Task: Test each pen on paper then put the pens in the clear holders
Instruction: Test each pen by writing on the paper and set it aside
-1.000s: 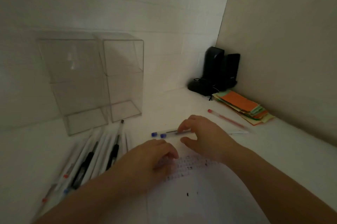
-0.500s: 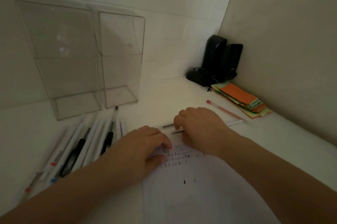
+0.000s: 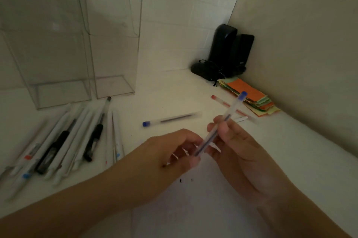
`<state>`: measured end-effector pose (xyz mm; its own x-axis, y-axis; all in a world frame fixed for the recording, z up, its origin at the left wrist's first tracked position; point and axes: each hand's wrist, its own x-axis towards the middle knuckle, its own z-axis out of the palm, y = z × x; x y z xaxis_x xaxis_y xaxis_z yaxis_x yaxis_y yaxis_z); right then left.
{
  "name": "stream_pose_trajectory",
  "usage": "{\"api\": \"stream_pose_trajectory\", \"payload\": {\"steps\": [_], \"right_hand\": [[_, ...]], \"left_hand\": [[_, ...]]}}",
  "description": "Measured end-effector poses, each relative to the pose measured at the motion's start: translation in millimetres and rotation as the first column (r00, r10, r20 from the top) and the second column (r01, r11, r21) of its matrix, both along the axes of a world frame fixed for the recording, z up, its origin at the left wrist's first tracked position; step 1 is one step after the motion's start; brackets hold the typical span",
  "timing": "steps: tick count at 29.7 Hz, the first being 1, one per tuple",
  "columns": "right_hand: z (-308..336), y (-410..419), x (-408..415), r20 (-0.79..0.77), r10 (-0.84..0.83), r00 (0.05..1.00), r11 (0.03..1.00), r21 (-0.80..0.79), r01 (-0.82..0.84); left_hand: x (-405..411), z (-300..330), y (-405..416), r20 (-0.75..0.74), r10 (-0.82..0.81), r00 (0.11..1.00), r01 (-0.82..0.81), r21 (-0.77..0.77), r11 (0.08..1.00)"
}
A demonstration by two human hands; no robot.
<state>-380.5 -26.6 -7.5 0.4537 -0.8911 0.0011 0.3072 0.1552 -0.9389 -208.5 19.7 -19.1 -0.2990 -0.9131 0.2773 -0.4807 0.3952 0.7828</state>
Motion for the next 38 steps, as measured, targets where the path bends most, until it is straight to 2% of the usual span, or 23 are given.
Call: {"api": "stream_pose_trajectory", "payload": {"steps": [4,7,12,15,21,23,25,27,29,31,34,36,38], "right_hand": [[4,4,1,-0.161,-0.013,0.987,0.993,-0.119,-0.007],[1,6,6,-0.274,0.006,0.962,0.979,-0.193,-0.061],[1,9,6,-0.228,0.132,0.965,0.964,-0.199,-0.179],[2,9,5,-0.226,0.136,0.965,0.962,-0.203,-0.183],[2,6,7,-0.226,0.137,0.964,0.958,-0.218,-0.187],[2,5,6,-0.244,0.146,0.959,0.950,-0.237,-0.205],[2,1,6,-0.246,0.156,0.957,0.946,-0.241,-0.216],[2,-4,5,-0.232,0.085,0.969,0.968,-0.212,-0.135],[2,-13,2,-0.268,-0.095,0.959,0.979,-0.201,0.041],[3,-19,-1,-0.366,-0.211,0.906,0.964,-0.234,0.130],[3,-21,-1,-0.521,-0.170,0.836,0.968,-0.245,0.044],[0,-19,3,-0.597,-0.135,0.791,0.965,-0.261,-0.032],[-6,-16,9,-0.628,-0.169,0.760,0.940,-0.334,-0.067]], "left_hand": [[2,-5,0,0.057,0.091,0.994,-0.087,-0.076,0.993],[1,-4,3,0.120,0.084,0.989,-0.070,-0.115,0.991],[3,-1,4,0.327,0.109,0.939,-0.022,-0.260,0.965],[4,4,5,0.335,0.118,0.935,-0.034,-0.245,0.969],[9,5,2,0.412,0.178,0.894,-0.034,-0.333,0.942],[10,4,0,0.379,0.155,0.912,-0.033,-0.309,0.951],[11,1,-3,0.292,0.154,0.944,-0.093,-0.212,0.973],[15,-3,-6,0.251,0.218,0.943,-0.196,-0.111,0.974],[19,-6,-8,0.338,0.253,0.907,-0.250,-0.054,0.967],[20,-9,-10,0.459,0.218,0.861,-0.224,-0.041,0.974],[15,-8,-10,0.584,0.127,0.801,-0.135,-0.030,0.990],[14,-6,-11,0.596,0.113,0.795,-0.125,-0.021,0.992],[14,-6,-11,0.578,0.125,0.806,-0.138,-0.022,0.990]]}}
